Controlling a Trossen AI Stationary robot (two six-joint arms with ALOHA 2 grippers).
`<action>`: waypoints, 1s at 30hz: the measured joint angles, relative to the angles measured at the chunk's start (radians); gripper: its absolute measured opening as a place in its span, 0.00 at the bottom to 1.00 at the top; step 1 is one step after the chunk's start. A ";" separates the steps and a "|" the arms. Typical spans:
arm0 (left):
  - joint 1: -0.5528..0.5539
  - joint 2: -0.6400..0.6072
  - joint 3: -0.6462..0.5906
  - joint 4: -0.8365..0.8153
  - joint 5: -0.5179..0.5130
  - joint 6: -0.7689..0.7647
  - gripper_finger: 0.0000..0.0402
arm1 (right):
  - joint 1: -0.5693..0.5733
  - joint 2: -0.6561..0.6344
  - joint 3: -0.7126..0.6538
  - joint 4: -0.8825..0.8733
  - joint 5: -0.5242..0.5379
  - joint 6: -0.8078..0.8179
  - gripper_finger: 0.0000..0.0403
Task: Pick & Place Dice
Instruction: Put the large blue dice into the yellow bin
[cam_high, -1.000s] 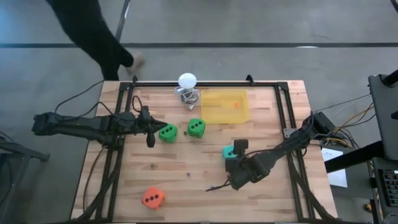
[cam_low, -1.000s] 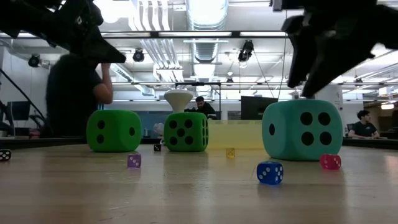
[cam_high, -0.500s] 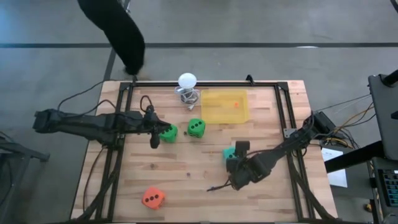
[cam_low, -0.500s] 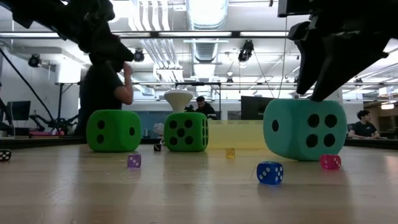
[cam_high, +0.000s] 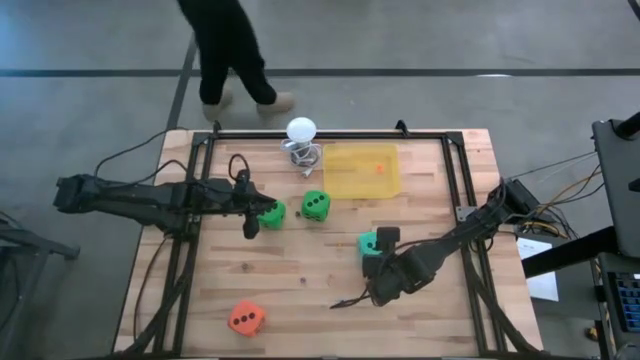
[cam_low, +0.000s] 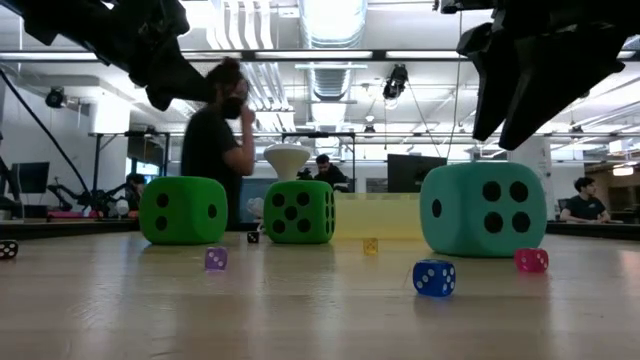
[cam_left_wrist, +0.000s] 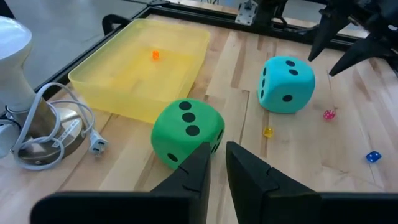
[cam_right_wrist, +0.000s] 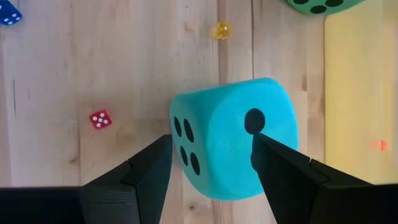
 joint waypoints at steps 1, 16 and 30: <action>0.000 0.000 0.000 0.000 0.000 0.000 0.15 | 0.000 0.000 0.000 0.000 0.000 0.001 0.54; 0.000 -0.001 -0.001 0.001 0.000 0.003 0.15 | -0.035 0.041 -0.106 0.081 0.066 -0.056 0.54; 0.000 -0.001 -0.001 -0.006 0.000 -0.004 0.15 | -0.064 0.109 -0.157 0.158 0.139 -0.070 0.28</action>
